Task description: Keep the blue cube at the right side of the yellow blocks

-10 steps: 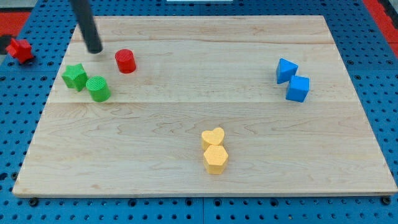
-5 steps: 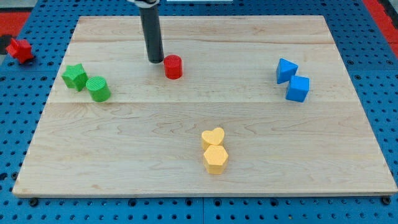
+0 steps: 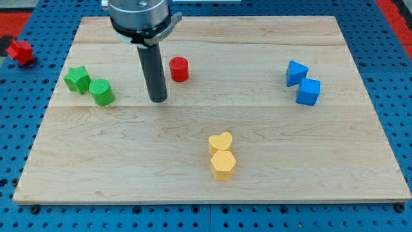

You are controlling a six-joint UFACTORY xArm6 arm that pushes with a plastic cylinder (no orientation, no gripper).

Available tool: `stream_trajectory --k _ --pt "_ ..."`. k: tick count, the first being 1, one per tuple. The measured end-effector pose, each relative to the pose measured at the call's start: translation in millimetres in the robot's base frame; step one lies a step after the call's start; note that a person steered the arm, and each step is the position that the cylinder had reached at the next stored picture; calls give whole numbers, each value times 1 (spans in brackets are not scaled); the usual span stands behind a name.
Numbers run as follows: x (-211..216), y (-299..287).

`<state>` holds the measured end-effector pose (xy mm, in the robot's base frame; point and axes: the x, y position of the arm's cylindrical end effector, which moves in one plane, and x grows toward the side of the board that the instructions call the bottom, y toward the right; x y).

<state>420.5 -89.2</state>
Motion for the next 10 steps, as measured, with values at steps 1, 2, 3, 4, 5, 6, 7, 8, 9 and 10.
stream_trajectory --k 1,2,3,4,5,6,7,8,9,10 --pt "-11 0" --pt "-13 3" --pt "-13 9" --pt "-13 11" --pt "-13 25" --pt "-13 39" --pt "-13 47" --pt "-13 66" --pt "-22 88" --pt "-22 96"
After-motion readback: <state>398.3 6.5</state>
